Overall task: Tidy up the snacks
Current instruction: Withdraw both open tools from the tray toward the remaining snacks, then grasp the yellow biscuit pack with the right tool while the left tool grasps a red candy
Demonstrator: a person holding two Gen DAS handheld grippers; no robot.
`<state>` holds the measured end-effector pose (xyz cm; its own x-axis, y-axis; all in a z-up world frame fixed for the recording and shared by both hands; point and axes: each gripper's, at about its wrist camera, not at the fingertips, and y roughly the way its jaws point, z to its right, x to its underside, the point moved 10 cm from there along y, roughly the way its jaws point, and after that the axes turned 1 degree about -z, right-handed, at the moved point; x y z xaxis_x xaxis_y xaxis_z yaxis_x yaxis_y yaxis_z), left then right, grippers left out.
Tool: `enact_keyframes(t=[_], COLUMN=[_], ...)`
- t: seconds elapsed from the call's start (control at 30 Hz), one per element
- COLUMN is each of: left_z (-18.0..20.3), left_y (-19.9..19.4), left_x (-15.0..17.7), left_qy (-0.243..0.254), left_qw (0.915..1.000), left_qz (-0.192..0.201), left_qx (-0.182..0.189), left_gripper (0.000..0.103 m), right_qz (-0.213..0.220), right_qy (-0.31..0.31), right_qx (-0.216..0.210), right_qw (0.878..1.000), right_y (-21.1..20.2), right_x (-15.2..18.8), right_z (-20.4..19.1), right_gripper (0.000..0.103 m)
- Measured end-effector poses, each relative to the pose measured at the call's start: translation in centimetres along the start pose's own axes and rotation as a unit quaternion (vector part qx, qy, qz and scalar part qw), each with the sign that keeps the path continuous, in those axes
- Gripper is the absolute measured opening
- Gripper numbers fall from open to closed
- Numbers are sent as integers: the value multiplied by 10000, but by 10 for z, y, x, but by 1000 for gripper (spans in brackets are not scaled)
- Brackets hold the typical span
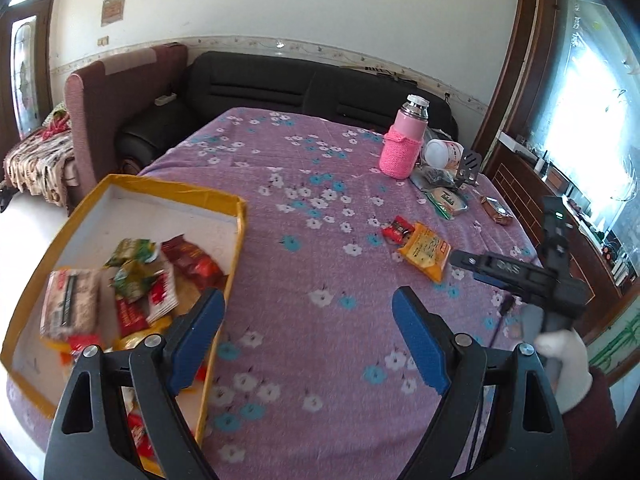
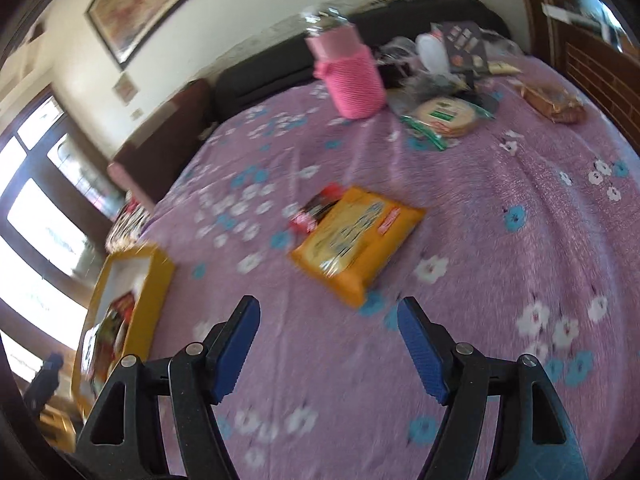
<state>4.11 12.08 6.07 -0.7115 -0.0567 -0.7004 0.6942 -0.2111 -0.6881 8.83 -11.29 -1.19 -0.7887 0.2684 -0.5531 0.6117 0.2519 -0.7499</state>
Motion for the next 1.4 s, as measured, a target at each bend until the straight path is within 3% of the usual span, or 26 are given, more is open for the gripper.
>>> enact_keyframes(t=[0.27,0.43,0.67,0.7,0.73,0.8,0.87,0.93,1.03,1.1,1.17,1.23,1.4], left_z=[2,4,40,49,60,80,98,112,134,144,150,150,148], left_y=[47,82,137,145,155,174,194,207,227,239,250,261,249], left_x=[-25,-37,-36,-35,-34,-33,-33,-35,-39,-40,-38,-33,-24], left_qy=[-32,-121,86,199,333,533,681,882,1434,1752,1871,1897,2058], left_qw=[9995,9981,9930,9920,9910,9891,9881,9873,9825,9780,9736,9709,9689], left_qz=[-270,-477,-907,-967,-1024,-1126,-1184,-1164,-1095,-1064,-1226,-1390,-1285], left_qx=[176,379,749,782,791,784,707,623,461,389,456,459,491], left_gripper=[86,86,86,86,86,86,86,86,86,79,48,32,22], right_qz=[-447,-243,-218,-155,-12,123,209,299,198,111,90,85,114], right_qy=[765,195,-37,-51,-62,53,230,367,599,780,923,950,839], right_qx=[675,1208,1026,958,939,793,546,195,-113,-312,-464,-509,-565], right_qw=[9938,9922,9945,9953,9956,9968,9980,9987,9979,9964,9946,9941,9948], right_y=[79,94,64,56,43,24,21,23,26,25,24,24,24], right_x=[-37,-43,-16,-11,-9,-4,1,2,1,1,1,1,0], right_z=[23,13,27,31,35,46,56,61,66,68,69,69,62], right_gripper=[76,76,71,62,43,25,25,34,37,38,42,44,57])
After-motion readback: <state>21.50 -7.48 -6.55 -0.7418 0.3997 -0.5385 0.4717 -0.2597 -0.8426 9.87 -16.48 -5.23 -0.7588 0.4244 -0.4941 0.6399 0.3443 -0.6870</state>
